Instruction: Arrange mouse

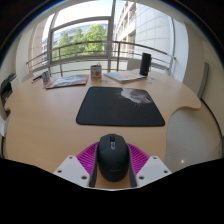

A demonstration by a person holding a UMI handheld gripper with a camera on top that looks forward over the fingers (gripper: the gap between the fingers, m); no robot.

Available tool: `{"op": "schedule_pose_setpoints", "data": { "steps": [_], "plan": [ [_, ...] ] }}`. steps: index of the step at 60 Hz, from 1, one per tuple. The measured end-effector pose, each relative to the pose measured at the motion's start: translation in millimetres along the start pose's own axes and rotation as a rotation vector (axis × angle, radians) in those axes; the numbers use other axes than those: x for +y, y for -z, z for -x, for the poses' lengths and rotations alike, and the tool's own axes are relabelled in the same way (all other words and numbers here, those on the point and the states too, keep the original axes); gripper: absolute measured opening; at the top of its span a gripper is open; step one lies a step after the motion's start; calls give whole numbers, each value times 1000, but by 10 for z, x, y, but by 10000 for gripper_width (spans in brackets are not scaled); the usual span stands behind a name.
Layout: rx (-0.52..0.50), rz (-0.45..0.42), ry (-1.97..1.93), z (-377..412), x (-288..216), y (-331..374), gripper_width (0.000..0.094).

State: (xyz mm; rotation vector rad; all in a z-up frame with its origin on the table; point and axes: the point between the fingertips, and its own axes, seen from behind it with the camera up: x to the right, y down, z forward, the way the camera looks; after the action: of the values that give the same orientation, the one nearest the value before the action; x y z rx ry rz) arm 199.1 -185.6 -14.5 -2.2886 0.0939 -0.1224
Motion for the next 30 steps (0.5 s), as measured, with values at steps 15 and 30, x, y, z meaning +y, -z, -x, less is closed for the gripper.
{"op": "schedule_pose_setpoints", "data": {
  "steps": [15,30],
  "plan": [
    [-4,-82,39,138,-633,531,388],
    [-40,-316,-54,-98,-2457,660,386]
  ]
}}
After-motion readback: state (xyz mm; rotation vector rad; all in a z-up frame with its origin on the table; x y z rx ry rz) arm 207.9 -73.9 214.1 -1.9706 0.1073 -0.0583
